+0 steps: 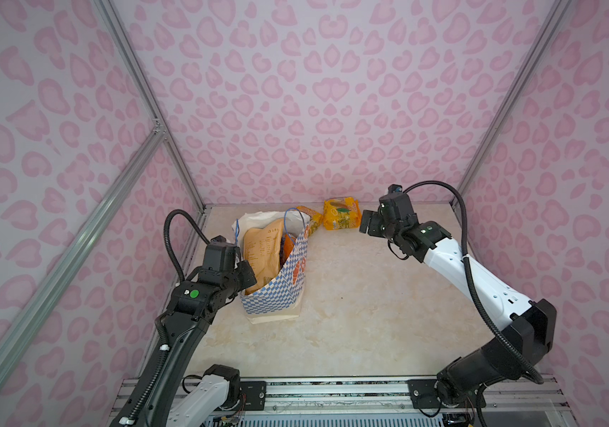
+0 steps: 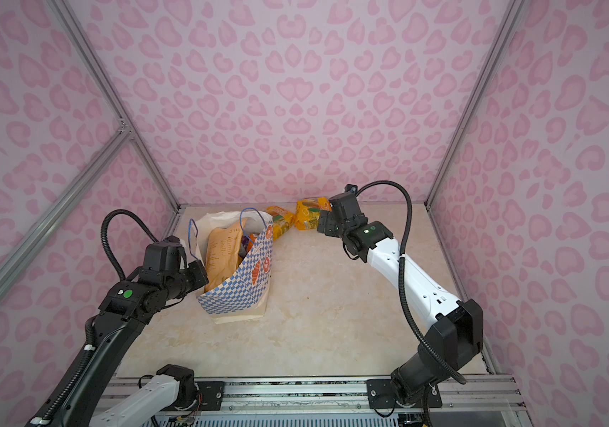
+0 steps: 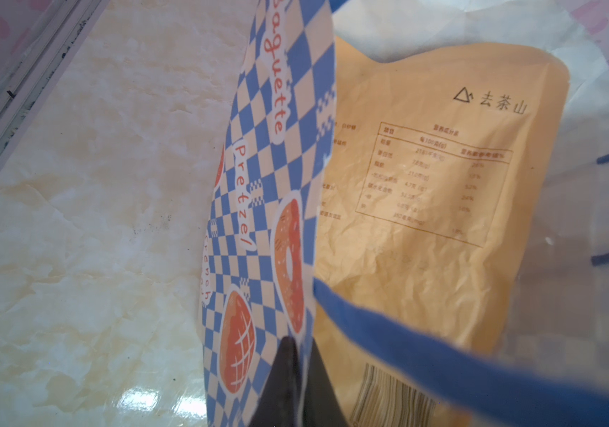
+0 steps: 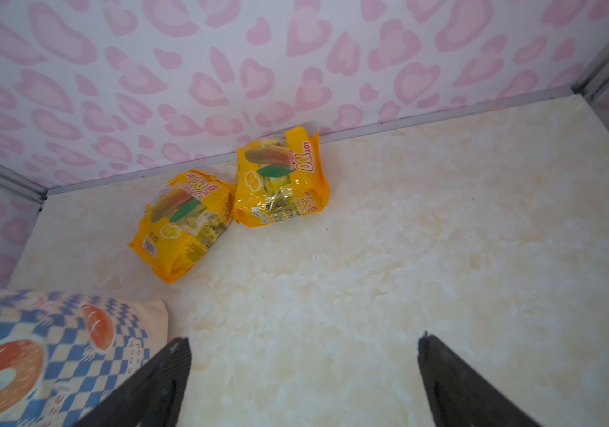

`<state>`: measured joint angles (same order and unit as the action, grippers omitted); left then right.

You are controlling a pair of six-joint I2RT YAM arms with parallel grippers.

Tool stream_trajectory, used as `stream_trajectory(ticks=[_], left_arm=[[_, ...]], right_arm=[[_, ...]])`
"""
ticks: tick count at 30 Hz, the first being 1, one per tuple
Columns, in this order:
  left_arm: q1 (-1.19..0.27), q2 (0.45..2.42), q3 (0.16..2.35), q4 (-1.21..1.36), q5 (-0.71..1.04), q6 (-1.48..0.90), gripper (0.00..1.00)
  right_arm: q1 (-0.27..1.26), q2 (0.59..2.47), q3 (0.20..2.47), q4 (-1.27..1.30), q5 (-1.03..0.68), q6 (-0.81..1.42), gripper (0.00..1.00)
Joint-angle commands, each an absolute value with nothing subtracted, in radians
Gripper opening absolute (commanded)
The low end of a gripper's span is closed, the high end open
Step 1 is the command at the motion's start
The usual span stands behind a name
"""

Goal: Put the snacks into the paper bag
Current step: 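Withdraw the right gripper from the bag toward the yellow mango pack, then grasp the yellow LOT100 mango pack by its top edge with the right gripper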

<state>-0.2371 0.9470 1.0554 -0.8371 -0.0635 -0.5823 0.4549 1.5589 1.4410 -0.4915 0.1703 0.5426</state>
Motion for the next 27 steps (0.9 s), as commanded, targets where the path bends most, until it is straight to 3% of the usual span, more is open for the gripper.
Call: stream_trajectory(ticks=[1, 4, 8, 12, 18, 27], left_arm=[[-0.238, 0.948, 1.064, -0.843, -0.043, -0.571, 0.1], [-0.237, 0.95, 1.068, -0.85, -0.046, -0.57, 0.1], [-0.237, 0.951, 1.073, -0.86, -0.052, -0.568, 0.1], [-0.237, 0.953, 1.082, -0.871, -0.056, -0.562, 0.1], [-0.236, 0.969, 1.094, -0.88, -0.064, -0.557, 0.1], [-0.237, 0.98, 1.094, -0.87, -0.055, -0.563, 0.1]], right_arm=[[0.366, 1.614, 1.389, -0.296, -0.042, 0.628, 0.93], [0.296, 1.727, 1.404, -0.223, -0.168, 0.676, 0.85], [0.243, 1.904, 1.477, -0.162, -0.213, 0.692, 0.79], [0.216, 2.1, 1.65, -0.161, -0.291, 0.686, 0.74], [0.193, 2.339, 1.896, -0.22, -0.326, 0.686, 0.72], [0.169, 2.551, 2.131, -0.329, -0.36, 0.681, 0.6]])
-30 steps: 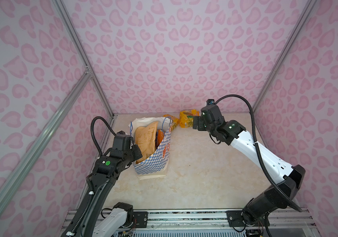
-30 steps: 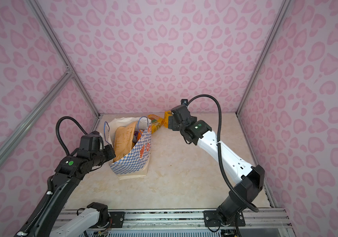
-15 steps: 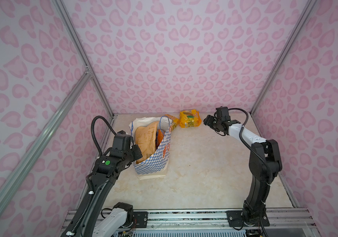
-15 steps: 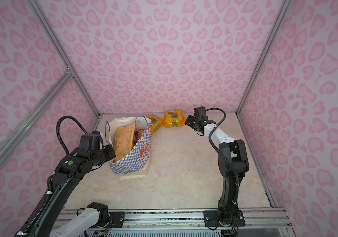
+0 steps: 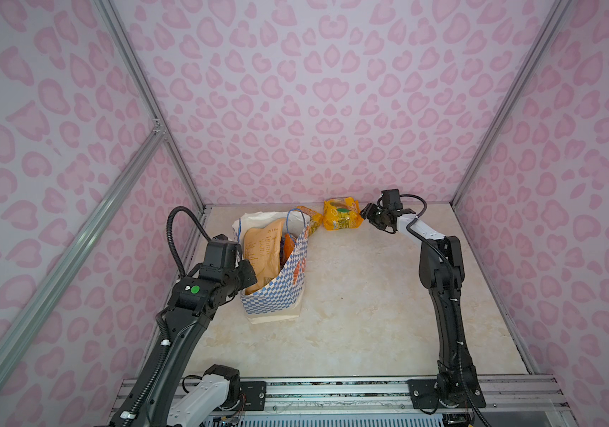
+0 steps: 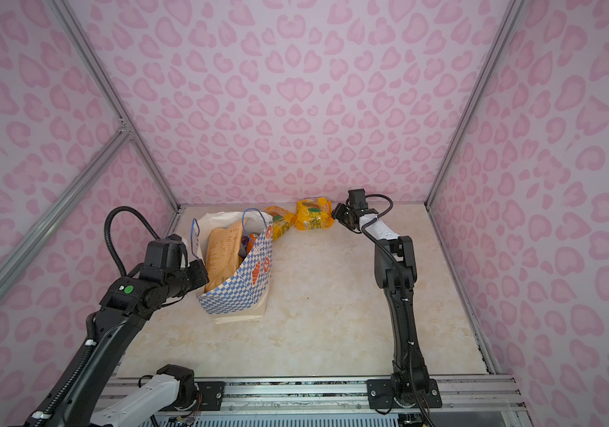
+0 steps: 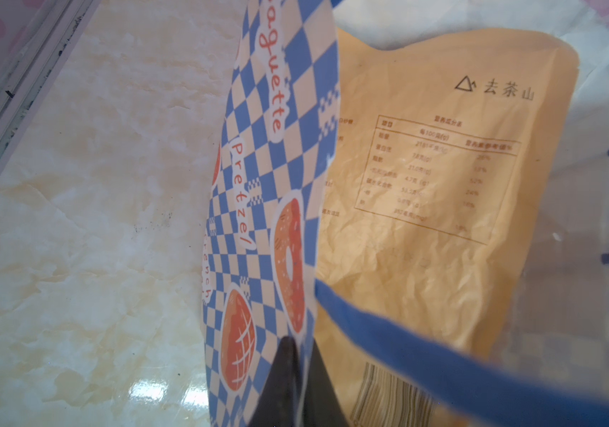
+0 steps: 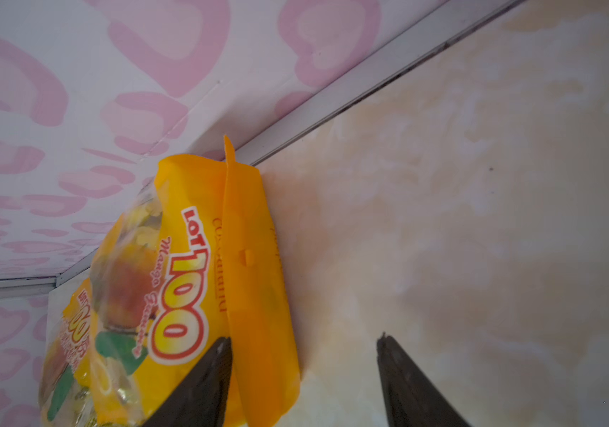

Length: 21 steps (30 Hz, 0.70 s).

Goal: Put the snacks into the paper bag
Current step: 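Grasp the yellow LOT100 mango pack by its top edge with the right gripper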

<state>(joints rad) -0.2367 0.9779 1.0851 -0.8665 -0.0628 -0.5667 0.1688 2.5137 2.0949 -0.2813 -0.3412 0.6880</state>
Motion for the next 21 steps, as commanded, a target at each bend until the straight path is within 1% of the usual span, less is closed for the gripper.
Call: stream_trajectory(ticks=[1, 4, 9, 13, 16, 18, 21], left_arm=[[-0.238, 0.98, 1.095, -0.87, -0.054, -0.563, 0.1], [-0.236, 0.977, 1.095, -0.871, -0.057, -0.566, 0.1], [-0.238, 0.981, 1.095, -0.872, -0.054, -0.572, 0.1], [-0.237, 0.982, 1.097, -0.871, -0.054, -0.575, 0.1], [-0.237, 0.983, 1.095, -0.871, -0.056, -0.578, 0.1], [-0.238, 0.985, 1.095, -0.872, -0.056, -0.578, 0.1], [-0.238, 0.985, 1.095, -0.874, -0.056, -0.578, 0.1]], right_arm=[[0.166, 2.565, 2.146, -0.336, -0.362, 0.681, 0.59], [0.16, 2.592, 2.184, -0.346, -0.367, 0.678, 0.57], [0.161, 2.644, 2.275, -0.397, -0.383, 0.667, 0.49], [0.161, 2.686, 2.331, -0.414, -0.437, 0.679, 0.39], [0.165, 2.691, 2.319, -0.384, -0.47, 0.692, 0.34], [0.169, 2.689, 2.311, -0.372, -0.477, 0.693, 0.29], [0.172, 2.682, 2.29, -0.343, -0.499, 0.701, 0.18]])
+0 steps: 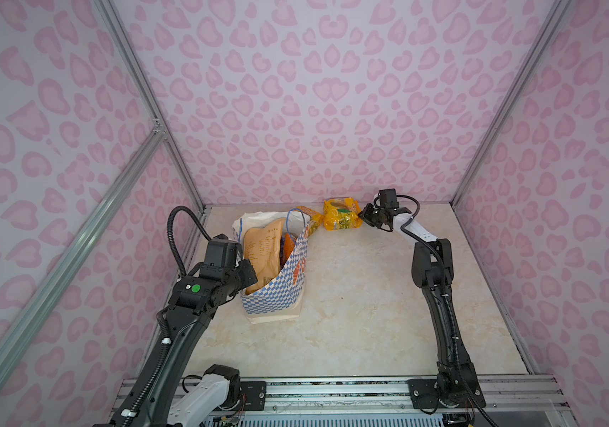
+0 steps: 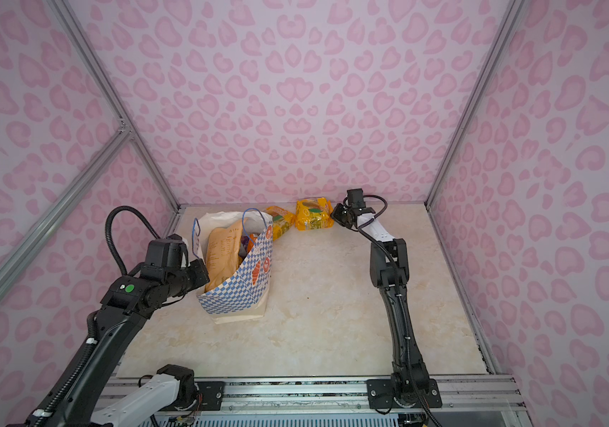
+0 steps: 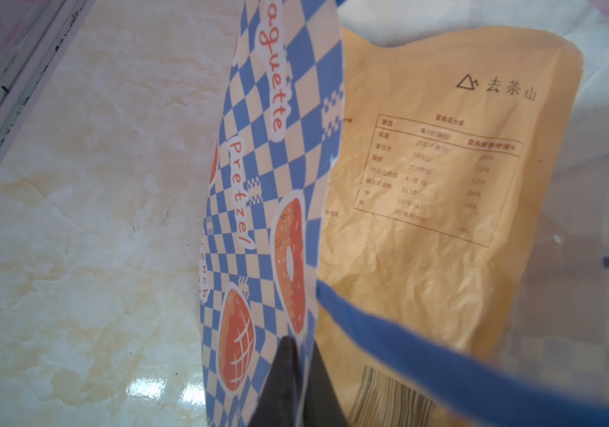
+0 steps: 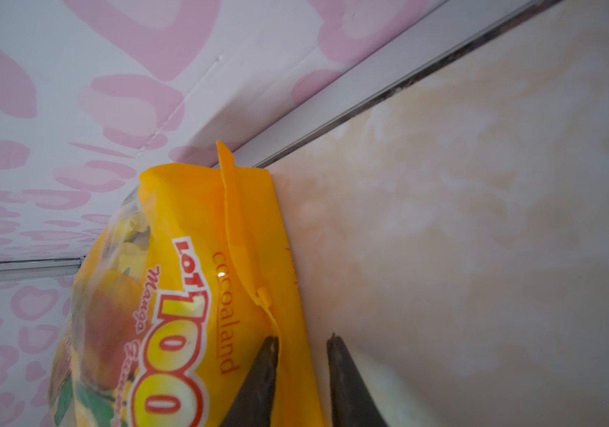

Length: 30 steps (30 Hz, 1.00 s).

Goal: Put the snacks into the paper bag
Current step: 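Grasp the yellow LOT100 mango pack by its top edge with the right gripper, then lift the mango pack and carry it over the paper bag opening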

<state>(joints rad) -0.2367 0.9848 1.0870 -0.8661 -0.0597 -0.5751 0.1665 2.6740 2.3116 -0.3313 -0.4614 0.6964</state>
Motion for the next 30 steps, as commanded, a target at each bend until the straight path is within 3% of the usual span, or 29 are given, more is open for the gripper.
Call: stream_trajectory(ticks=[1, 5, 21, 30], left_arm=[[-0.237, 0.985, 1.094, -0.874, -0.057, -0.578, 0.1], [-0.237, 0.979, 1.095, -0.875, -0.06, -0.578, 0.1], [-0.238, 0.959, 1.088, -0.885, -0.049, -0.565, 0.1], [-0.238, 0.951, 1.084, -0.886, -0.045, -0.563, 0.1]], right_arm=[[0.172, 2.677, 2.279, -0.329, -0.509, 0.711, 0.14], [0.17, 2.641, 2.211, -0.271, -0.544, 0.735, 0.0], [0.153, 2.052, 1.43, 0.225, -0.621, 0.91, 0.0], [0.152, 1.756, 1.159, 0.361, -0.652, 0.997, 0.0]])
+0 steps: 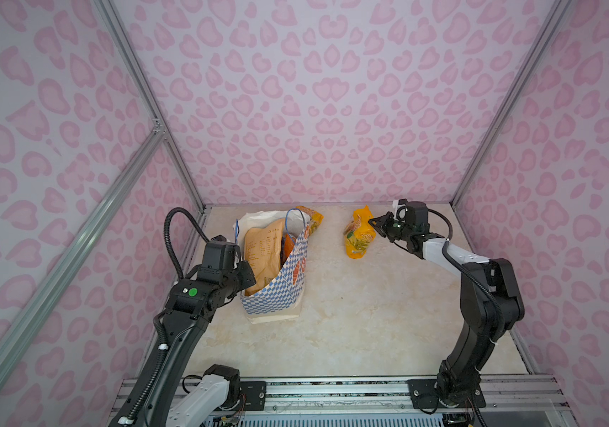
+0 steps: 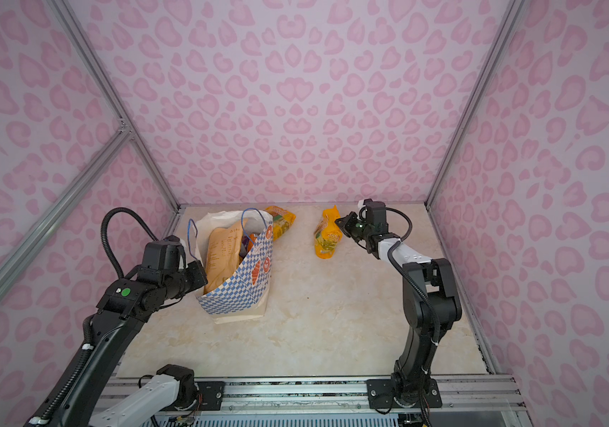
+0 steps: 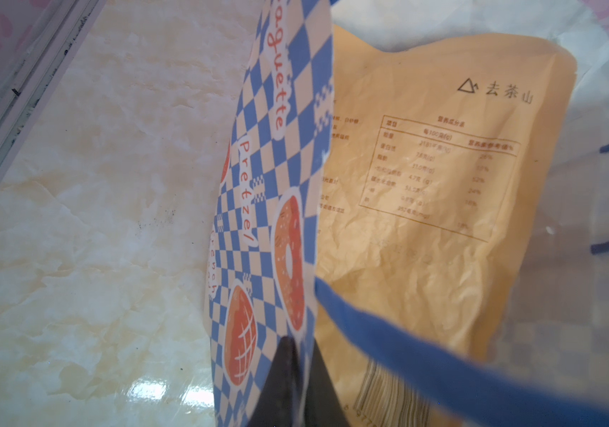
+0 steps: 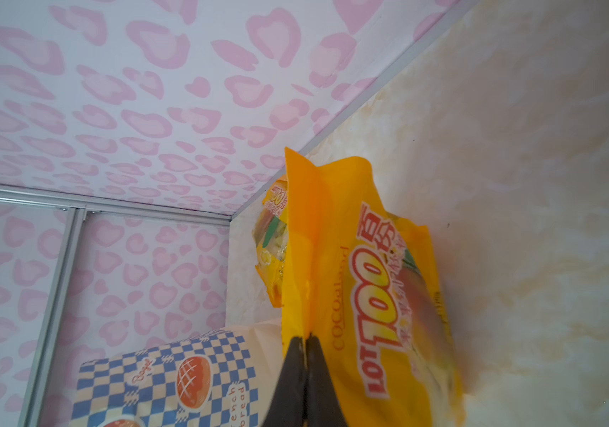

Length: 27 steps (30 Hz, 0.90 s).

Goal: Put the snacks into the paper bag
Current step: 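Lift the mango pack and carry it over the paper bag opening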

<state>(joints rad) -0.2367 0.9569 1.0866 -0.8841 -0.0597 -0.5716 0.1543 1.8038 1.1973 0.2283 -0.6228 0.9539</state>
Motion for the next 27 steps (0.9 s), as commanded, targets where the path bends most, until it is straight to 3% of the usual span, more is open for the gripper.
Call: stream_trajectory(ticks=[1, 12, 19, 27], left_arm=[[-0.238, 0.951, 1.082, -0.885, -0.044, -0.563, 0.1], [-0.237, 0.944, 1.077, -0.876, -0.024, -0.565, 0.1], [-0.238, 0.931, 1.094, -0.862, 0.018, -0.581, 0.1], [-0.238, 0.92, 1.091, -0.844, 0.047, -0.601, 0.1]], right_arm=[[0.152, 1.724, 1.133, 0.375, -0.656, 1.004, 0.0], [0.195, 1.397, 1.038, 0.255, -0.609, 0.959, 0.0], [0.33, 1.278, 1.194, 0.078, -0.514, 0.856, 0.0], [0.527, 1.329, 1.446, -0.021, -0.436, 0.781, 0.0]])
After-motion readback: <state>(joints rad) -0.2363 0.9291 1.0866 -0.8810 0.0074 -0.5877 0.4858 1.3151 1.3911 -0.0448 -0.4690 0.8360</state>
